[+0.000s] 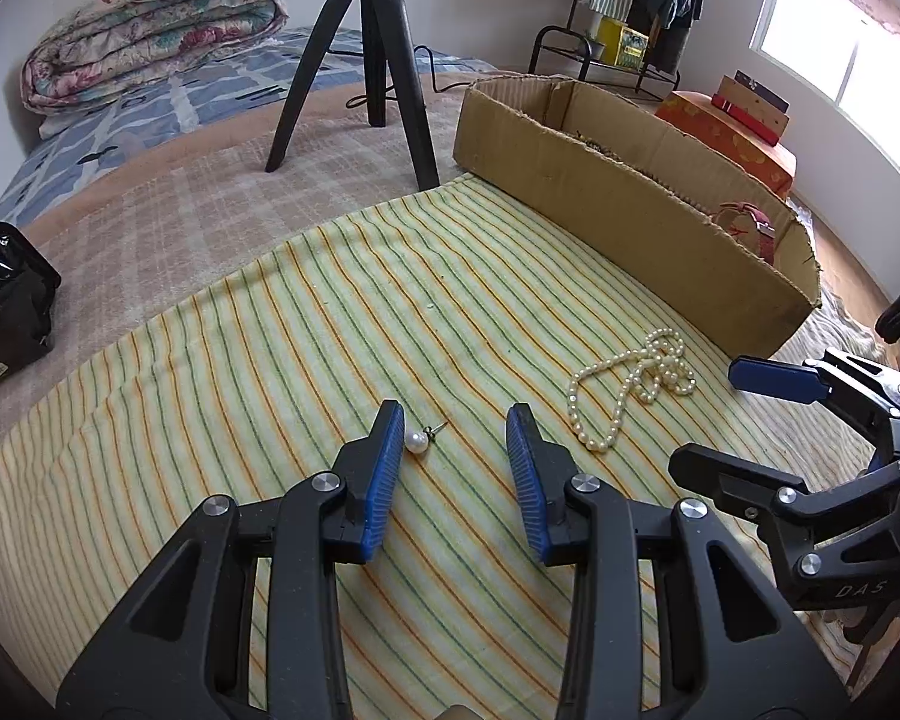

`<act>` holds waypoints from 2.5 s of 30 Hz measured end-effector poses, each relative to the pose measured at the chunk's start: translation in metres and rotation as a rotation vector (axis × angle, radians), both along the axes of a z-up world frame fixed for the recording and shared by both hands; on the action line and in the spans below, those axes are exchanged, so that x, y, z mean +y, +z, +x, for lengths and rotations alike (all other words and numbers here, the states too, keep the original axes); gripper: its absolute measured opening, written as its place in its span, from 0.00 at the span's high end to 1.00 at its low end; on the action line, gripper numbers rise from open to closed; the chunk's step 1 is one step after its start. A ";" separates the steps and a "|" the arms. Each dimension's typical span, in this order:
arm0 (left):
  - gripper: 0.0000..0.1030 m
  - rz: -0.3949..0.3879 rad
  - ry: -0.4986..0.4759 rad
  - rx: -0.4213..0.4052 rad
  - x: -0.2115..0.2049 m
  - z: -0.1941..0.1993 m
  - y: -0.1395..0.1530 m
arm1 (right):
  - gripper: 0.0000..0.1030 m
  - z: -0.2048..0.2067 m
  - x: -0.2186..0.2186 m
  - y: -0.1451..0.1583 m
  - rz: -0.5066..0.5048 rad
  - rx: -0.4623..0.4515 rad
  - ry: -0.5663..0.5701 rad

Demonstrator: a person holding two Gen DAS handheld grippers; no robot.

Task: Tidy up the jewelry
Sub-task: 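Close the left gripper on the pearl earring while the right gripper grasps the pearl necklace, then carry the pearl earring and pearl necklace into the box and open both grippers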

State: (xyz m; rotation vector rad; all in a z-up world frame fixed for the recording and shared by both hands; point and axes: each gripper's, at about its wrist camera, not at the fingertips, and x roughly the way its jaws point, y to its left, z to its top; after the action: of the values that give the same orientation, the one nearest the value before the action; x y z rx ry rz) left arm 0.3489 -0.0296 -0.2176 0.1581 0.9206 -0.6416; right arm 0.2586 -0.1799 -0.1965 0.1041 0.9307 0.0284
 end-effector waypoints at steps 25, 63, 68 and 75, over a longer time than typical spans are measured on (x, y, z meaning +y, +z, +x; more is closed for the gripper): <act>0.92 -0.048 0.025 0.028 0.018 0.010 -0.010 | 0.46 0.031 0.035 -0.015 -0.123 -0.003 0.019; 0.92 -0.059 0.085 -0.086 0.012 -0.038 0.082 | 0.96 -0.019 -0.002 0.087 -0.032 -0.163 0.215; 0.92 -0.095 0.078 -0.102 -0.007 -0.042 0.101 | 0.96 -0.029 -0.019 0.113 -0.037 -0.195 0.226; 0.92 -0.125 0.048 -0.130 -0.044 -0.037 0.119 | 0.95 -0.036 -0.050 0.140 -0.035 -0.238 0.207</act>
State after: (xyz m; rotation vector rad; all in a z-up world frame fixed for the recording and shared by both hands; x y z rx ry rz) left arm 0.3118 -0.0740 -0.0988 0.0651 0.7548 -0.6344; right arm 0.2228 -0.2302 -0.0568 -0.0289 0.7009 0.2120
